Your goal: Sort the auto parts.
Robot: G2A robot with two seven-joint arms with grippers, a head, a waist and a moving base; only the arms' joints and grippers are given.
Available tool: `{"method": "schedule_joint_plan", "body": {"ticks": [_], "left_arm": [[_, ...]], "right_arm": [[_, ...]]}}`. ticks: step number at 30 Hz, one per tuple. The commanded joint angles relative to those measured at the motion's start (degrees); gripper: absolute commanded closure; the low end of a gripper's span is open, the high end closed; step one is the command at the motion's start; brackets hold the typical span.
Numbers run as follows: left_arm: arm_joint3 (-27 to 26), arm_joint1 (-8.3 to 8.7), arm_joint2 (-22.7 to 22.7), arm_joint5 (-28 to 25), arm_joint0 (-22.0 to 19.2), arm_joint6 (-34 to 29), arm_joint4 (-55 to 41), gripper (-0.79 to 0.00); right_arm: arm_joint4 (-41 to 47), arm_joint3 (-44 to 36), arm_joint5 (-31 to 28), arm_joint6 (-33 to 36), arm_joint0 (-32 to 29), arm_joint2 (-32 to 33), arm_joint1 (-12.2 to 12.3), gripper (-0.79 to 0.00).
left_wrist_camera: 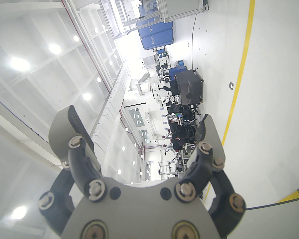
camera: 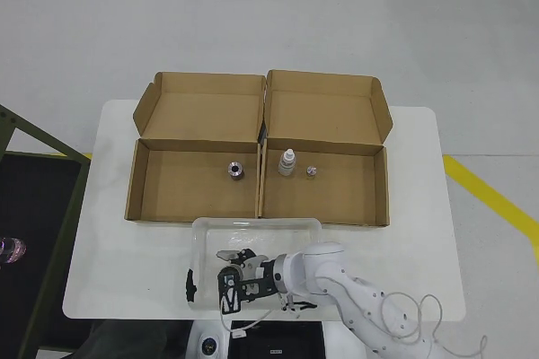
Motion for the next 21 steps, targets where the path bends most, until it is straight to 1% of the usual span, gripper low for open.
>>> {"method": "schedule_joint_plan", "body": {"ticks": [1, 9, 12, 15, 16, 17, 19, 21], "left_arm": [[0.00, 0.00, 0.00, 0.00, 0.00, 0.00, 0.00, -0.785], [0.00, 0.00, 0.00, 0.00, 0.00, 0.00, 0.00, -0.785], [0.00, 0.00, 0.00, 0.00, 0.00, 0.00, 0.00, -0.785], [0.00, 0.00, 0.00, 0.00, 0.00, 0.00, 0.00, -0.785], [0.00, 0.00, 0.00, 0.00, 0.00, 0.00, 0.00, -0.785], [0.00, 0.00, 0.00, 0.00, 0.00, 0.00, 0.00, -0.785], [0.00, 0.00, 0.00, 0.00, 0.00, 0.00, 0.00, -0.785], [0.00, 0.00, 0.00, 0.00, 0.00, 0.00, 0.00, -0.785]], "right_arm": [[-0.09, 0.68, 0.22, -0.03, 0.35, -0.34, -0.05, -0.594], [-0.29, 3.05, 0.19, 0.29, 2.10, -2.62, -0.44, -0.566], [-0.12, 3.85, 0.52, 0.47, 2.90, -3.08, -0.60, -0.545], [0.14, 5.00, 0.80, 0.03, 3.56, -3.50, -0.75, -0.493], [0.20, 5.38, 0.91, -0.16, 3.77, -3.65, -0.80, -0.459], [0.38, 5.72, 1.03, -0.47, 3.95, -3.77, -0.86, -0.406], [0.45, 6.36, 1.33, -0.93, 4.34, -3.98, -0.95, -0.354], [0.51, 6.61, 1.67, -1.51, 4.60, -4.22, -1.03, -0.271]]}}
